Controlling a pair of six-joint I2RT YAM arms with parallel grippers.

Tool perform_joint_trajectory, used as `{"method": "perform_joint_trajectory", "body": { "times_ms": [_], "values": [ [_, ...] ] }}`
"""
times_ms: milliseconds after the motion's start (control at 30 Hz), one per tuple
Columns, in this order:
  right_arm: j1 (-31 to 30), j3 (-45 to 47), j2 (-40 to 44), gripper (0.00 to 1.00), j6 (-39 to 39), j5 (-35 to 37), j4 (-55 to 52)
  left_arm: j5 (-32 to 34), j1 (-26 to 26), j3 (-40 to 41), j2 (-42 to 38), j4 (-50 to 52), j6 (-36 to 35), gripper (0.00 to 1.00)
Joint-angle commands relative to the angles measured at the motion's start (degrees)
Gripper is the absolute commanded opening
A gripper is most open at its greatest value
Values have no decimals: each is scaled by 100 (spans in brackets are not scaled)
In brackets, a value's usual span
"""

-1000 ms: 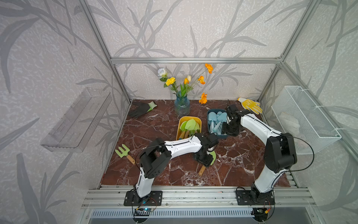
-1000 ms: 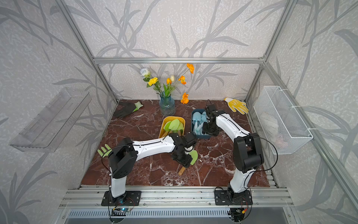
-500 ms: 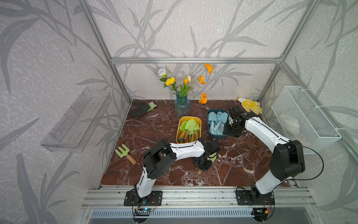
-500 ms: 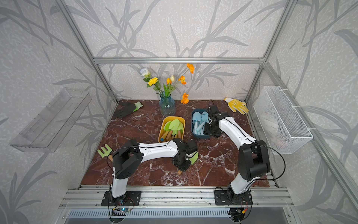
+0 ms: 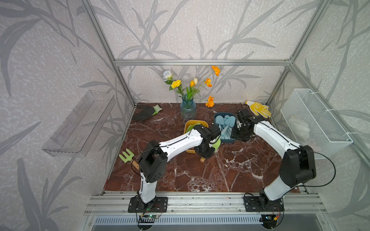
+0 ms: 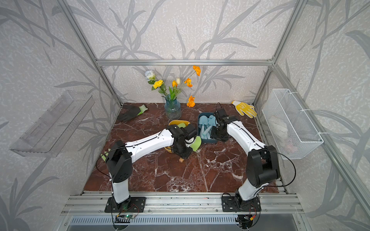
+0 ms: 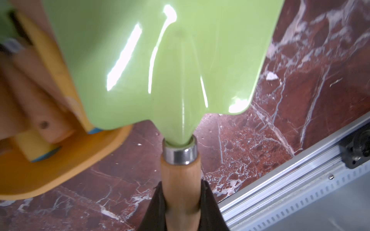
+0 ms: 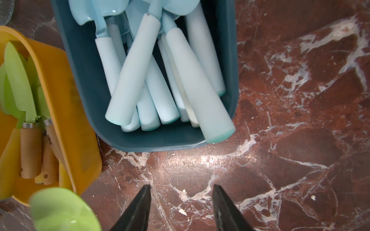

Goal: Sort the small shovels by color and place them into the storage box
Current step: Pick up the shovel from the center of the board, then place the shovel in the storage box.

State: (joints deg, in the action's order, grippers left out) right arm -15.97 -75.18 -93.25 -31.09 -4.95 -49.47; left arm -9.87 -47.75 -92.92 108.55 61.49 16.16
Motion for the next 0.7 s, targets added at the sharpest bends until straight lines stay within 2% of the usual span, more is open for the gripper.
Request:
{"method": "perform_joint_trajectory", "body": {
  "times_ms": [0, 167, 367, 400, 467, 567, 667],
  "values": [
    [-8, 73, 262, 51, -66, 107, 8, -160, 525, -238, -246, 17, -57, 0],
    [-3, 71, 273, 51, -108, 170, -60, -238, 996, -493, 172, -212, -28, 0],
    [-3, 73, 282, 51, -82, 236, -143, -448, 1217, -276, 528, -604, 163, 1],
    [-3, 96, 289, 51, -81, 244, -139, -475, 1223, -279, 561, -604, 196, 6],
    [-3, 142, 300, 51, -99, 248, -127, -522, 1217, -233, 579, -643, 253, 28],
    [-3, 222, 315, 51, -103, 271, -144, -430, 1240, -173, 545, -687, 267, 50],
    [-3, 327, 373, 51, -110, 331, -113, -261, 1300, -184, 497, -683, 273, 53]
  ]
}}
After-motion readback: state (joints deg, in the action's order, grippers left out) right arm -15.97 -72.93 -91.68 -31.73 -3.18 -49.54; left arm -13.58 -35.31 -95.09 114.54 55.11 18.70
